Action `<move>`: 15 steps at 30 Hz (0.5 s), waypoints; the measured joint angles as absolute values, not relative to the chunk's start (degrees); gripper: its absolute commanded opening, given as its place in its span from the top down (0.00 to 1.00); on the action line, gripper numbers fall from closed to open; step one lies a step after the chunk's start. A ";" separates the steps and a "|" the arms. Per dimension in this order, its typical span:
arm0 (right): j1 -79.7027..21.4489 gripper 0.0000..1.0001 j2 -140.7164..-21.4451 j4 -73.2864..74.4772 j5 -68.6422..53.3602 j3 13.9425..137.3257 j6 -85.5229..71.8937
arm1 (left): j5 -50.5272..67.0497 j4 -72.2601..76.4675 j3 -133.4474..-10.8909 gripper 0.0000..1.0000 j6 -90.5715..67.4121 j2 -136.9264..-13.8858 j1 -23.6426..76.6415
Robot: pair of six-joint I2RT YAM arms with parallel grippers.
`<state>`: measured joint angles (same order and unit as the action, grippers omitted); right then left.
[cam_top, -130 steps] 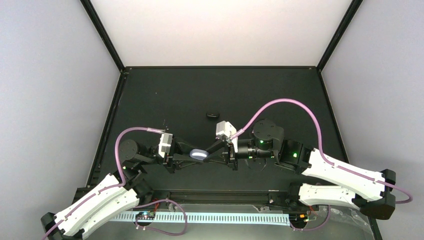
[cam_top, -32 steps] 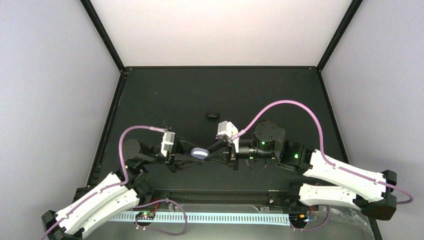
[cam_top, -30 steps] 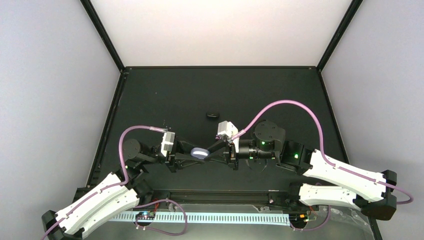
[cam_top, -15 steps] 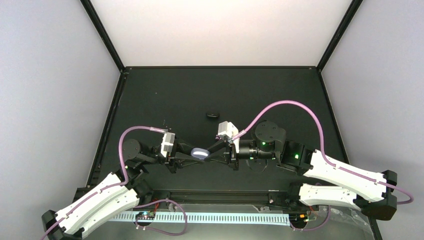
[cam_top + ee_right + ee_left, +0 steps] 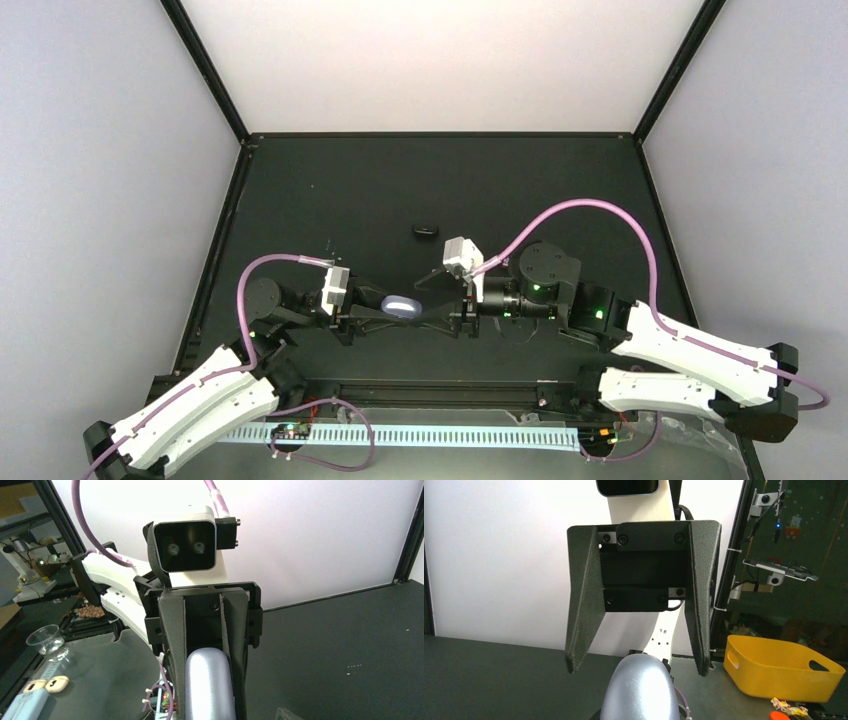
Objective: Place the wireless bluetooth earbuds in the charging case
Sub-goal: Open the charging case.
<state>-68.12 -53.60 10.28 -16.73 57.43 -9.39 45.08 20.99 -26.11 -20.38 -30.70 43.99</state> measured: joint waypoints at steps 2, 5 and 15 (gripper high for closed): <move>-68.12 0.34 -54.19 10.28 -16.75 57.54 -9.30 | 45.10 20.99 -26.11 0.99 -20.25 -30.70 43.99; -68.12 0.32 -55.61 10.39 -16.78 57.71 -9.30 | 45.12 20.99 -26.11 0.99 -20.12 -30.70 43.99; -68.55 0.32 -56.93 12.08 -11.88 58.30 -9.93 | 44.95 20.14 -26.11 0.98 -19.84 -30.35 43.97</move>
<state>-68.55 -56.93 12.08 -11.88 58.30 -9.93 44.95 20.14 -26.11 -19.84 -30.35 43.97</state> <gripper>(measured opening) 0.677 0.261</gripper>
